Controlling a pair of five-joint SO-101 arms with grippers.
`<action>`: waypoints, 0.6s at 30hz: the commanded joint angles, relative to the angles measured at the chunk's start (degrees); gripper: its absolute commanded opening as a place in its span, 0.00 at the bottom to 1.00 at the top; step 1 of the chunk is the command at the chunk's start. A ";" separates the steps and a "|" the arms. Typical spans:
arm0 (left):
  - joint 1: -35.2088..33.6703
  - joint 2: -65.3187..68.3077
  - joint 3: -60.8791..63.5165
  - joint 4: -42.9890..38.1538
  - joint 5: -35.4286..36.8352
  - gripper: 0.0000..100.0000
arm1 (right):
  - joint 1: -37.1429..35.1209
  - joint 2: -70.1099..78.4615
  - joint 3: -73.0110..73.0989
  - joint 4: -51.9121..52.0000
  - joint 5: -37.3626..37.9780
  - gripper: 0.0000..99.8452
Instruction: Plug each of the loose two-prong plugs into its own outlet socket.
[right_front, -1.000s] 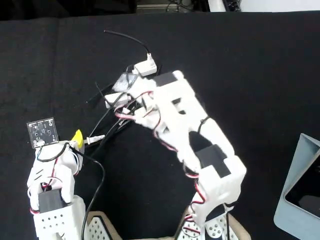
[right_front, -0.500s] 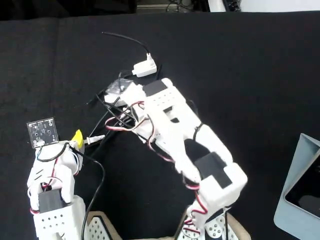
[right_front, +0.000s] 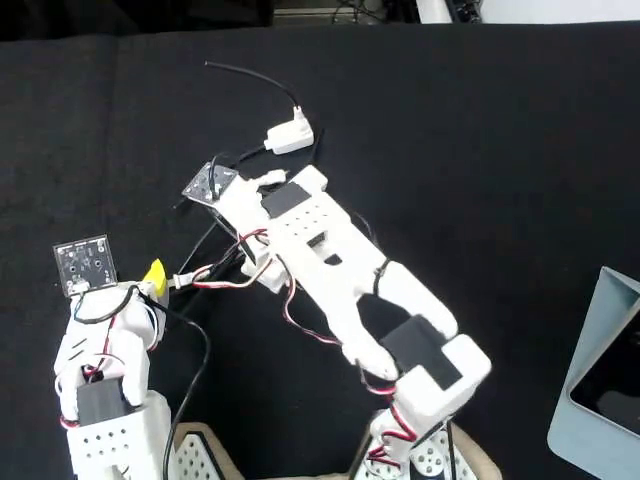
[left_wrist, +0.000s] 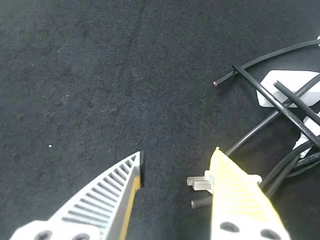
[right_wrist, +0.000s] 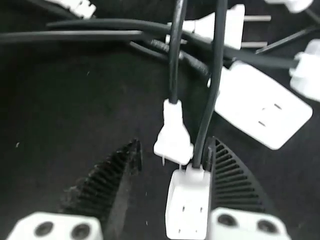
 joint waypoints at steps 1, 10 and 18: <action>0.31 -0.44 -0.40 -1.32 -0.53 0.23 | 0.53 1.63 -1.10 -1.93 -0.53 0.20; 0.31 -0.44 -0.40 -1.32 -0.62 0.23 | 2.81 6.99 -3.12 -0.88 -0.62 0.20; 0.31 -0.44 -0.40 -1.32 -0.62 0.23 | 2.81 6.99 -5.67 -0.09 -0.62 0.07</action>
